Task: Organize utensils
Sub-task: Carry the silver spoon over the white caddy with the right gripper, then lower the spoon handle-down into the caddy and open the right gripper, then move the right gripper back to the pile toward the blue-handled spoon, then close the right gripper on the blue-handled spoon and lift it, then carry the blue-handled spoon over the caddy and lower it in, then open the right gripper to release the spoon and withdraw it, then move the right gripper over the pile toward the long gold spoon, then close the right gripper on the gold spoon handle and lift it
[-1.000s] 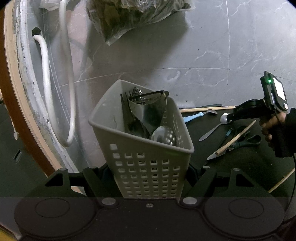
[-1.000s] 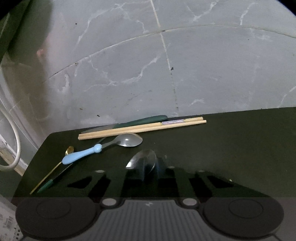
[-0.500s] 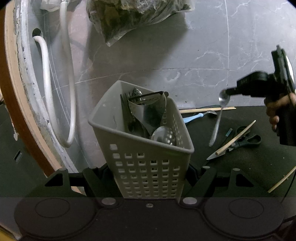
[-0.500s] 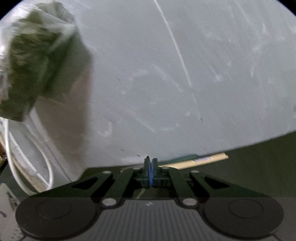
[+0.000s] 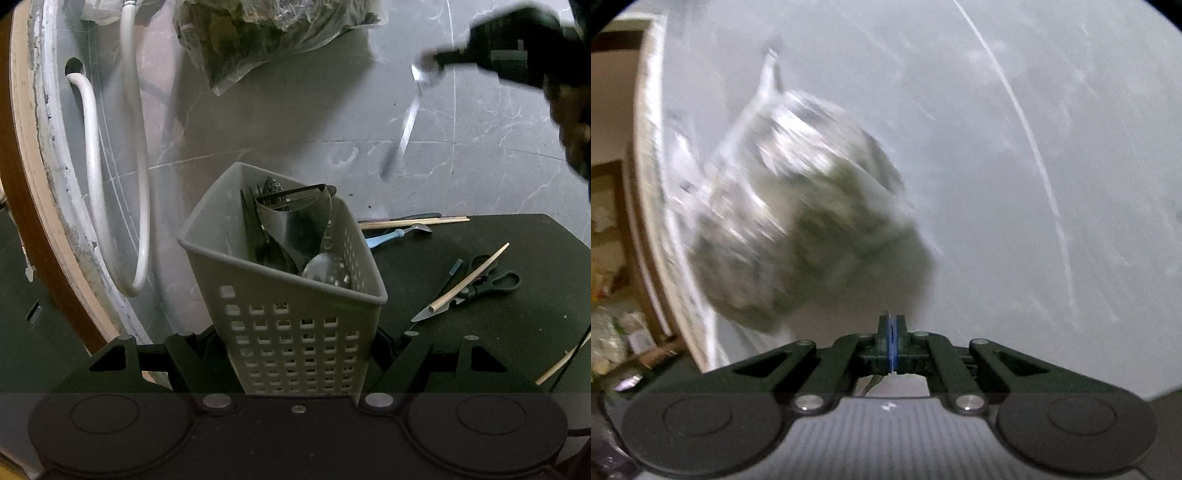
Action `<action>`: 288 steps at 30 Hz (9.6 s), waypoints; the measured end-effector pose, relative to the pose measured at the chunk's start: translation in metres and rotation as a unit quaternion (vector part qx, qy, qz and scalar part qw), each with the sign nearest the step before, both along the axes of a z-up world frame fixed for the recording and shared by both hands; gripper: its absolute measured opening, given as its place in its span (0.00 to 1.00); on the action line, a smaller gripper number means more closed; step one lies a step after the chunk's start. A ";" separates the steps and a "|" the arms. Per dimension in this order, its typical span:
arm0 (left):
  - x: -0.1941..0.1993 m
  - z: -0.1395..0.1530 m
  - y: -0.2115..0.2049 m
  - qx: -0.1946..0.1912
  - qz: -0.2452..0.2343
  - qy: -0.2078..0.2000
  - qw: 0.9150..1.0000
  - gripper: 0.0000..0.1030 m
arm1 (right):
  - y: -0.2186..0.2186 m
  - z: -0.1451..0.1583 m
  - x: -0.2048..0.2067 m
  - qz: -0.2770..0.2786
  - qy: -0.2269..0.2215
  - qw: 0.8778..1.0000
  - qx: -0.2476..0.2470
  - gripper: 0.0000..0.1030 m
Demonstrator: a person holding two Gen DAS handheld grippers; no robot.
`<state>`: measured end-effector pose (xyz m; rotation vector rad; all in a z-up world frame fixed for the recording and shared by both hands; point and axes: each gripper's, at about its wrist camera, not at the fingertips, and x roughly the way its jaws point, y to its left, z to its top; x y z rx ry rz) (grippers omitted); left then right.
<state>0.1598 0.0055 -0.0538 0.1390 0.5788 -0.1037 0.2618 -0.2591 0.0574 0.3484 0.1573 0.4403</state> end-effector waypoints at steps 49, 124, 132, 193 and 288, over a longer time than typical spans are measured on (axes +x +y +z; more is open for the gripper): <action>0.000 0.000 -0.001 0.001 0.000 0.005 1.000 0.75 | 0.076 -0.050 -0.021 0.135 0.069 0.985 -0.081 0.68; 0.009 0.000 -0.009 0.015 0.020 0.012 1.000 0.76 | -0.031 -0.146 0.071 -0.111 0.260 0.935 0.215 0.02; 0.007 -0.001 -0.007 0.011 0.016 0.004 1.000 0.76 | -0.026 -0.049 0.002 -0.027 0.116 0.982 0.144 0.02; 0.008 -0.002 -0.006 0.005 0.007 0.002 1.000 0.75 | 0.038 -0.054 -0.080 0.022 0.035 0.988 -0.152 0.93; -0.001 0.002 -0.011 0.008 0.075 0.022 0.997 0.76 | 0.087 -0.174 0.156 0.094 0.239 0.960 -0.116 0.01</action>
